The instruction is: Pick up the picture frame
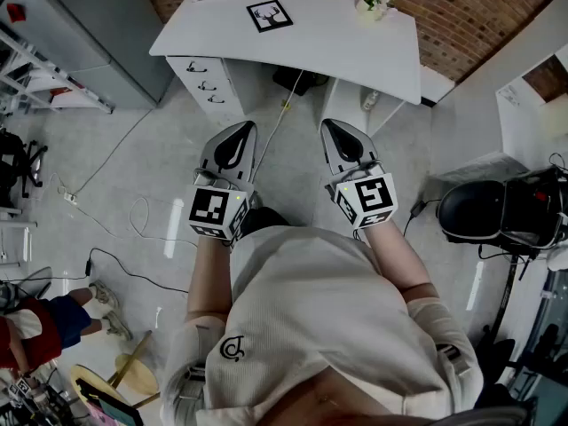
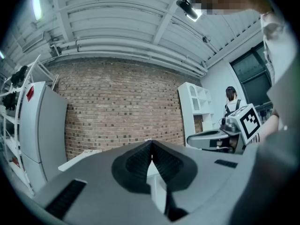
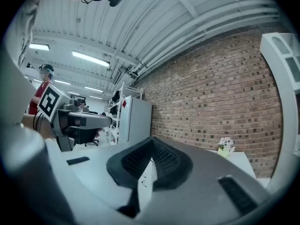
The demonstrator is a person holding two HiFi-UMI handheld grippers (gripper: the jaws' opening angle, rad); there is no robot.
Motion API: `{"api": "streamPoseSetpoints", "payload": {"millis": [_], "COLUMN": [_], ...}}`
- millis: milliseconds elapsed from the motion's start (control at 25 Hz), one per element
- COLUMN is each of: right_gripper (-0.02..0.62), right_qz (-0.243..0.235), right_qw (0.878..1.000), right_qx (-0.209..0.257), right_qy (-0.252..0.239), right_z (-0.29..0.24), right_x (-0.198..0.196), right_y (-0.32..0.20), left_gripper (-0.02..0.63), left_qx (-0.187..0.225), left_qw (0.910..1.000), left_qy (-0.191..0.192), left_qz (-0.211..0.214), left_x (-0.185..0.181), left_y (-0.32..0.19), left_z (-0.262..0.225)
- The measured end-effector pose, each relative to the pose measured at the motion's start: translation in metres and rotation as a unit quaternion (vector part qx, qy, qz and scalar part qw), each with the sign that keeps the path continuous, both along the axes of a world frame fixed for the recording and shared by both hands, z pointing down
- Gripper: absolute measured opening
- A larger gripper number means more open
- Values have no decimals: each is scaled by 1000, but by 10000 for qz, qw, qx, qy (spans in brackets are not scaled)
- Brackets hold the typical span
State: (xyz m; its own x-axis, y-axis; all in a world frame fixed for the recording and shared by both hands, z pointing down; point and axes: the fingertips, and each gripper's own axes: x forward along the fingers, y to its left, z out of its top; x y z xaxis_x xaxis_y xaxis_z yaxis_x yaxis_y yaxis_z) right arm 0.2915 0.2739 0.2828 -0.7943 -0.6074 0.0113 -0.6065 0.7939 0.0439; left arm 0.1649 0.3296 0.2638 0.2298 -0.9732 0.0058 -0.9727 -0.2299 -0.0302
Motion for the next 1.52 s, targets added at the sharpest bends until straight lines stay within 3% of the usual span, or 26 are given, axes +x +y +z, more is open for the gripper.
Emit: {"api": "streamPoseSetpoints", "payload": {"millis": [840, 1080, 1400, 1520], "right_gripper": [6, 8, 8, 8], "right_qz": [18, 117, 482, 657], "right_qw": [9990, 9983, 9973, 9953], "right_qx": [-439, -578, -551, -684], "right_qy": [-52, 43, 70, 214], "right_z": [23, 41, 63, 65], "right_x": [-8, -38, -102, -134], "right_y": [-24, -61, -140, -184], "left_gripper": [14, 14, 14, 14], "left_qx": [-254, -382, -267, -420], "left_qw": [9996, 9992, 9992, 9979], "left_qy": [77, 123, 186, 296], "left_qz": [-76, -72, 224, 387], "left_x": [-6, -40, -110, -144], "left_y": [-15, -52, -139, -190], "left_z": [22, 40, 61, 65]}}
